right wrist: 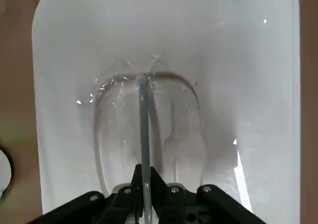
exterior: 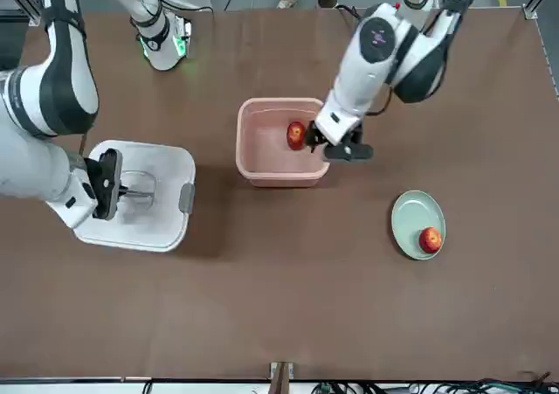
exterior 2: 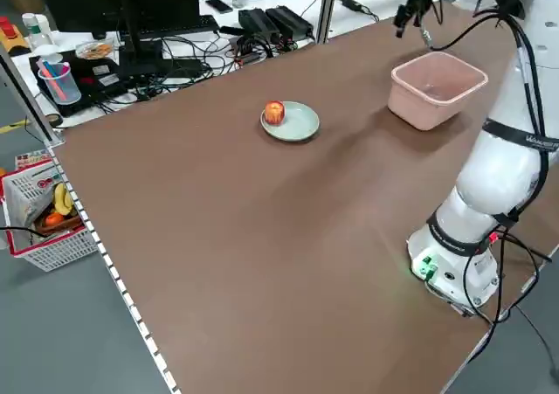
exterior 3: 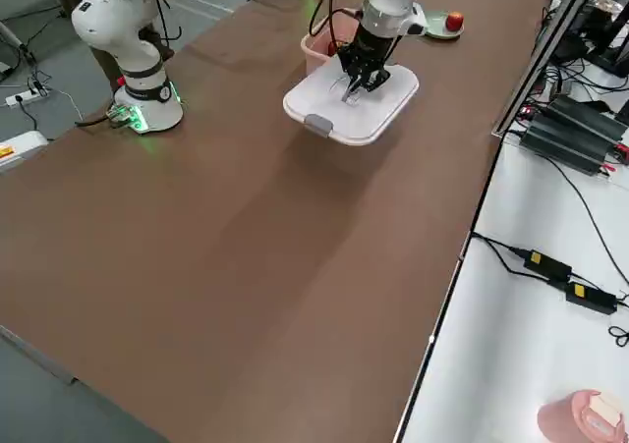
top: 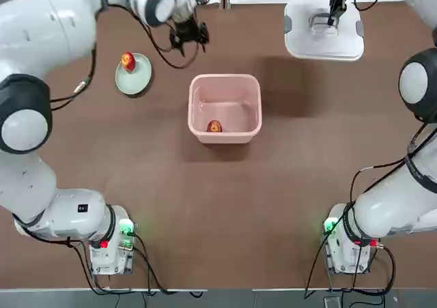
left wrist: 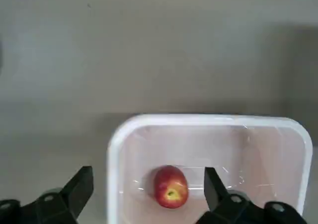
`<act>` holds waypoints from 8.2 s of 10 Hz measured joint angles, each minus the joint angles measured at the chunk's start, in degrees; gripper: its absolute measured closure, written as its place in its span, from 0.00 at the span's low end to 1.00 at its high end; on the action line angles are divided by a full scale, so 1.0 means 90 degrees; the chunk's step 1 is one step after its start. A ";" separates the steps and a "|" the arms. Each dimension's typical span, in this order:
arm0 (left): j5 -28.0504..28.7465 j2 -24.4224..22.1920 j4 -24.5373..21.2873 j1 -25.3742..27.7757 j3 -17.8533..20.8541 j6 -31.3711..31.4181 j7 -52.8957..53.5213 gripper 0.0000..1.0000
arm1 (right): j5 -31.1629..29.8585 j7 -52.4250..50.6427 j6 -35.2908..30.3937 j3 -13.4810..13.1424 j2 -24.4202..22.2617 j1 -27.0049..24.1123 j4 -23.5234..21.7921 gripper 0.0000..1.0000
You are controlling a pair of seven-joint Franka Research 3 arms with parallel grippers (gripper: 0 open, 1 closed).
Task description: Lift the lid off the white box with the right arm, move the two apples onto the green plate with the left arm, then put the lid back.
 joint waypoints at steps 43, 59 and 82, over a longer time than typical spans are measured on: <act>0.2824 0.1748 0.0428 0.5465 -0.3356 -0.1143 0.1363 0.24 | 0.0674 0.2058 0.0965 -0.0046 0.0044 0.2886 -0.0717 0.94; 0.3082 0.2071 -0.0698 0.3356 0.0496 0.1504 0.1962 0.24 | 0.0951 0.3186 0.2283 -0.0054 0.0628 0.4697 -0.0907 0.94; 0.0023 -0.1197 0.2179 0.0316 0.3229 -0.4243 0.4228 0.00 | 0.0960 0.4369 0.2049 -0.0555 0.0163 0.4330 -0.0773 0.00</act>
